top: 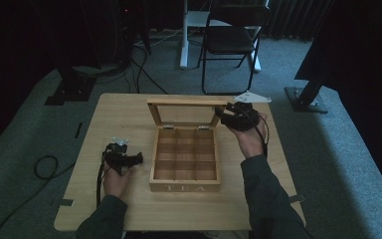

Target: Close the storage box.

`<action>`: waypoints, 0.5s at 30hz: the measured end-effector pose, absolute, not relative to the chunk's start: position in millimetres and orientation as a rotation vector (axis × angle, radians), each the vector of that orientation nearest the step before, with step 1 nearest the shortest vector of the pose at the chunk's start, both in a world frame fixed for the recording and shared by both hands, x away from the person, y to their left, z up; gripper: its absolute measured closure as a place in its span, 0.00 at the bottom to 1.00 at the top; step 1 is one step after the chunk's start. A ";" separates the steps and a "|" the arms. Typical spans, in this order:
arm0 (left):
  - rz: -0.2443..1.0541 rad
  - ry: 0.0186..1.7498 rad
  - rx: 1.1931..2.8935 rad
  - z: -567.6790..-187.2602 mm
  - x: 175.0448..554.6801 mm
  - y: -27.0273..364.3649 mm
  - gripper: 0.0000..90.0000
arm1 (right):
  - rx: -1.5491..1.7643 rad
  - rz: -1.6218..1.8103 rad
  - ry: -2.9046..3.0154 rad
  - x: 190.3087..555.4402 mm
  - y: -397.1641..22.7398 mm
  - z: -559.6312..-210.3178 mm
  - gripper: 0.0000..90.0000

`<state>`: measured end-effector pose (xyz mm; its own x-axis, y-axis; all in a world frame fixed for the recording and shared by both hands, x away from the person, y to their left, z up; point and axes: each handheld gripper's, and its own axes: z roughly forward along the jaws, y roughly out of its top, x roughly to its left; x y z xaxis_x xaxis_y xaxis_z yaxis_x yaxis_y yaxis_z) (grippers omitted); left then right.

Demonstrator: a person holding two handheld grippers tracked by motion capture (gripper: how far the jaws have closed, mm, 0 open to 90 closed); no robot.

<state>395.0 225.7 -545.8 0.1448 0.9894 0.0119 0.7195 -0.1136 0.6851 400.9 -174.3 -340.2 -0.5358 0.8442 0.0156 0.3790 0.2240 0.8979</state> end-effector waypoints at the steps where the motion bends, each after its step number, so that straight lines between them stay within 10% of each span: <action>1: 0.659 1.629 1.894 -545.8 395.0 225.7 0.02 | 1.121 1.271 2.021 399.6 -174.2 -339.8 0.59; 15: 0.660 1.628 1.900 -545.7 395.0 226.0 0.02 | 1.123 1.269 2.034 384.9 -173.5 -341.6 0.59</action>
<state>395.0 226.0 -545.7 0.1475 0.9889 0.0154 0.7205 -0.1181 0.6833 384.9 -173.5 -341.6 -0.5422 0.8401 0.0181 0.3854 0.2295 0.8938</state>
